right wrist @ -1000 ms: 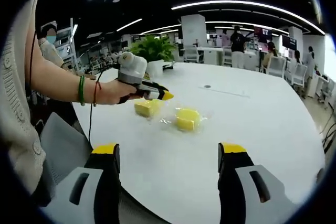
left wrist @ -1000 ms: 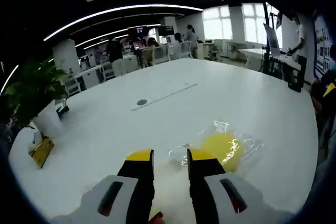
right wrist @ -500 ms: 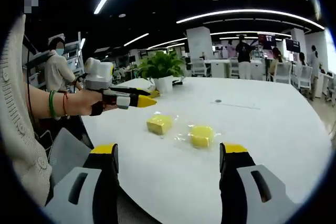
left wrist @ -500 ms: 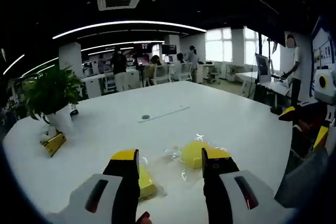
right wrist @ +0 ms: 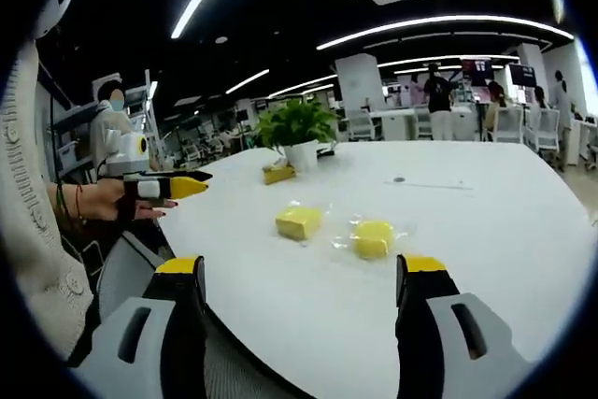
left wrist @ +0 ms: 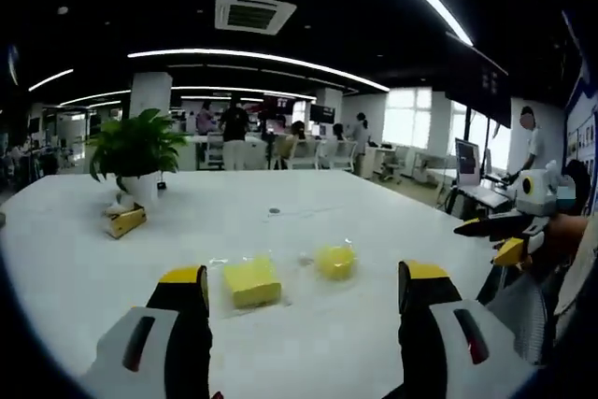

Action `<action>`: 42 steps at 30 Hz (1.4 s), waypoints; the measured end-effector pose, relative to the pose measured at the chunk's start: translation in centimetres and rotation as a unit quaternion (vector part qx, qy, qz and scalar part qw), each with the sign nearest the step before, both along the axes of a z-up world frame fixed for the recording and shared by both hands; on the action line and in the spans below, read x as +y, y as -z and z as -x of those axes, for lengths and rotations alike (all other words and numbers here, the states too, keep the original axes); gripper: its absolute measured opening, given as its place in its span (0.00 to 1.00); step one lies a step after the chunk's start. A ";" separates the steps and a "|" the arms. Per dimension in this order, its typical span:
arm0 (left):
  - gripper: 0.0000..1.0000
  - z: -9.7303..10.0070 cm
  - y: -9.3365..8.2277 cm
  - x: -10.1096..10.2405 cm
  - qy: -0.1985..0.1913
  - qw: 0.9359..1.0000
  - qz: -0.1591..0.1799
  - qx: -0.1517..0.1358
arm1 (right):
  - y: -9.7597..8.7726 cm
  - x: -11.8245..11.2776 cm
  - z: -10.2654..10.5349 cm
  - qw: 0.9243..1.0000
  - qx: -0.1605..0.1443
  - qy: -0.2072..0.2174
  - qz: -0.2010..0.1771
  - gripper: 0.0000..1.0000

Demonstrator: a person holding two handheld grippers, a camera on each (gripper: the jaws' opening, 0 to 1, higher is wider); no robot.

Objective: Compare the silicone blocks by pressing each to a similar depth, holding the contact briefly, and releasing to observe deformation and rebound differences across the visible hardness samples.

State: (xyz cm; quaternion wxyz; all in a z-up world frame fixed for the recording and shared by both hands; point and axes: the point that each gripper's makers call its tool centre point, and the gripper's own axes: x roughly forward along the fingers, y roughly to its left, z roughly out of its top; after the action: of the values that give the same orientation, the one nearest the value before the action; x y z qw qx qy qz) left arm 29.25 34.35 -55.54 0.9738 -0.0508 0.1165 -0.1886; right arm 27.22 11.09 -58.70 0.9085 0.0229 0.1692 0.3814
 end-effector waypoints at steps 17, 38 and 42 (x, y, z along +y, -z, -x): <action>0.80 3.7 -1.4 1.8 -0.015 1.000 0.008 -0.025 | -1.0 -0.3 1.7 1.000 -0.007 0.007 -0.019 0.74; 0.83 3.1 -2.4 1.2 -0.020 0.999 0.021 -0.033 | -2.0 -1.6 0.6 0.999 -0.035 0.001 -0.008 0.74; 0.83 3.2 -2.4 1.1 -0.018 0.999 0.017 -0.030 | -1.8 -1.6 0.8 0.999 -0.031 0.000 -0.008 0.74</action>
State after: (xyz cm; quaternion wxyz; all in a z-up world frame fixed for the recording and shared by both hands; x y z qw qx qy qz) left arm 26.03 35.43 -53.15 0.9792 -0.0640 0.0827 -0.1741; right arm 26.44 9.50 -56.92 0.9133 0.0182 0.1379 0.3828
